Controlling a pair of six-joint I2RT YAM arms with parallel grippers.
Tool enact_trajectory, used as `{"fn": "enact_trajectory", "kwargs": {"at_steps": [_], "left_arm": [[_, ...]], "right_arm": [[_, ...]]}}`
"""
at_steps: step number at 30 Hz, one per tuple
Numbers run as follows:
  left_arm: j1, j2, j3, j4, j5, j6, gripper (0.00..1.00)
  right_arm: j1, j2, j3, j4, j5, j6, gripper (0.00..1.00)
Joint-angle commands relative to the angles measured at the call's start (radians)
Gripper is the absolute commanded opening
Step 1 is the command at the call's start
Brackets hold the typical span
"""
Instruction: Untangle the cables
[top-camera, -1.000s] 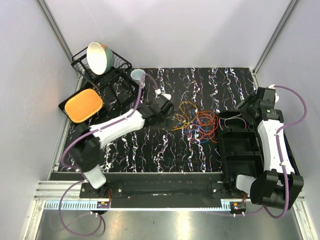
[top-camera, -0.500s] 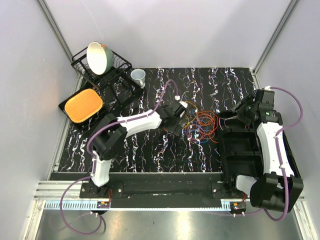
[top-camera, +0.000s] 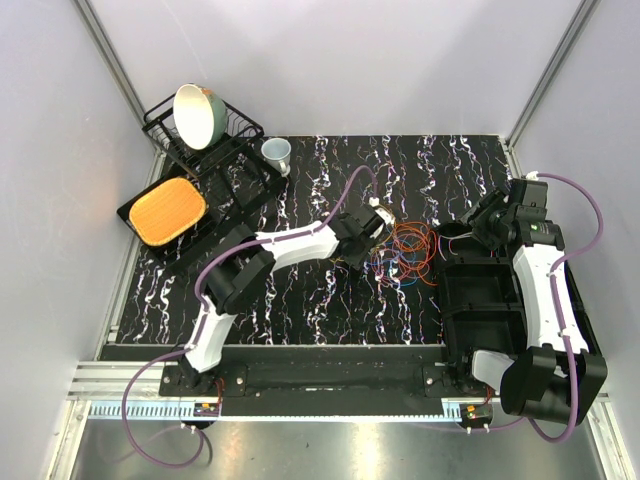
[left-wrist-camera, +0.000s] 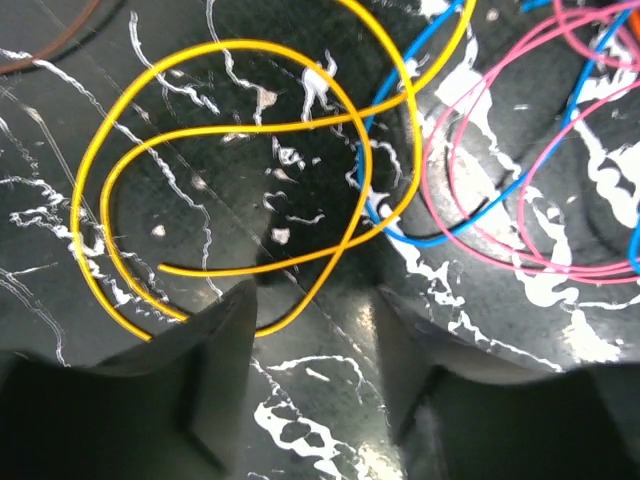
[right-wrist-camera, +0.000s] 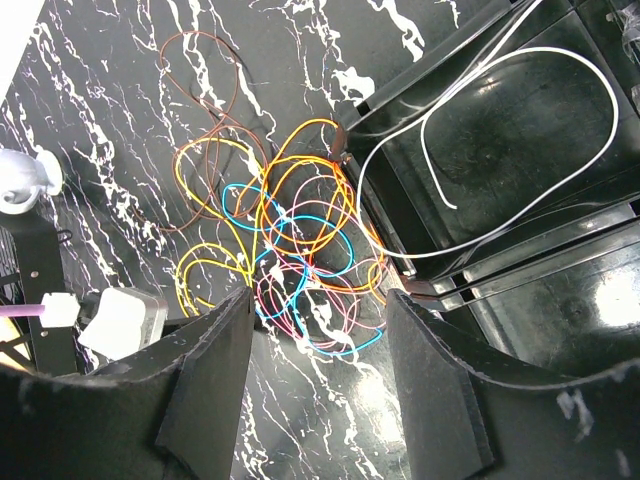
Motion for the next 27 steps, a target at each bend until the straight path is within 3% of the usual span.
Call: {"fn": "enact_trajectory", "kwargs": {"at_steps": [1,3,4,9,15,18,20,21,23,27], "left_arm": [[-0.001,0.012,0.041,0.025,-0.011,0.013,0.27],[-0.001,0.014,0.041,0.025,-0.031,0.007,0.06],[-0.001,0.011,0.044,0.017,-0.057,0.002,0.0],[0.02,-0.048,0.194,-0.13,-0.157,-0.021,0.0],[0.136,-0.241,0.536,-0.336,-0.071,-0.061,0.0],[0.152,-0.305,0.616,-0.338,-0.014,-0.013,0.01],[0.152,-0.339,0.555,-0.31,0.11,0.028,0.18],[0.152,-0.345,0.518,-0.295,0.145,0.045,0.46],[0.152,-0.351,0.414,-0.256,0.191,0.035,0.65],[0.152,-0.327,0.282,-0.184,0.236,-0.005,0.69]], "right_arm": [[0.009,-0.003,0.004,0.038,-0.022,-0.009,0.61],[0.01,0.0,0.006,0.038,-0.019,-0.009,0.61],[0.01,0.001,0.008,0.039,-0.02,-0.009,0.61],[0.015,0.006,0.031,0.039,-0.031,0.005,0.61],[0.026,-0.019,0.061,0.099,-0.112,0.062,0.61],[0.036,-0.035,0.083,0.113,-0.123,0.074,0.61],[0.043,-0.037,0.096,0.113,-0.131,0.073,0.62],[0.043,-0.039,0.097,0.111,-0.135,0.071,0.62],[0.043,-0.043,0.089,0.11,-0.143,0.073,0.62],[0.044,-0.054,0.061,0.108,-0.152,0.074,0.63]]}}
